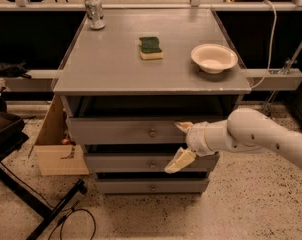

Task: Close top drawer

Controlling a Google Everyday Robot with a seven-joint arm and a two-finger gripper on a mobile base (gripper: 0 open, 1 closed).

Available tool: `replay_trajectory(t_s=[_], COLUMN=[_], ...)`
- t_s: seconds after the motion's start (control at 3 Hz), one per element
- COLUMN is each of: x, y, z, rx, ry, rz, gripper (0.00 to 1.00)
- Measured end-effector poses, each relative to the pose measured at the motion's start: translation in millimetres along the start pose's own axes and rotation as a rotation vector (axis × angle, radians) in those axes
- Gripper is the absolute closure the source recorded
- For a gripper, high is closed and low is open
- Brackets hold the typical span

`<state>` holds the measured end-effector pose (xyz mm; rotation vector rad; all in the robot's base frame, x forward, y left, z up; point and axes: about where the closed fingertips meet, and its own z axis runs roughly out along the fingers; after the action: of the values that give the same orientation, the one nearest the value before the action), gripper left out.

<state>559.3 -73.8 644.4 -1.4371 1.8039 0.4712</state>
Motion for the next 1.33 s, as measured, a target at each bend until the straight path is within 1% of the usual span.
replay_trajectory(t_s=[0.33,0.67,1.0,1.33], x=[-0.1,-3.6,-13.6,-17.2], y=[-0.1,-7.7,-31.1,-48.1], z=[0.1,5.4,20.2,35.7], rx=[0.0,0.001,0.007,0.017], ry=[0.0,-0.009,-0.023,-0.033], rz=[0.0,-0.011,-0.04,-0.045], gripper=[0.19,0.5,0.74,0.96])
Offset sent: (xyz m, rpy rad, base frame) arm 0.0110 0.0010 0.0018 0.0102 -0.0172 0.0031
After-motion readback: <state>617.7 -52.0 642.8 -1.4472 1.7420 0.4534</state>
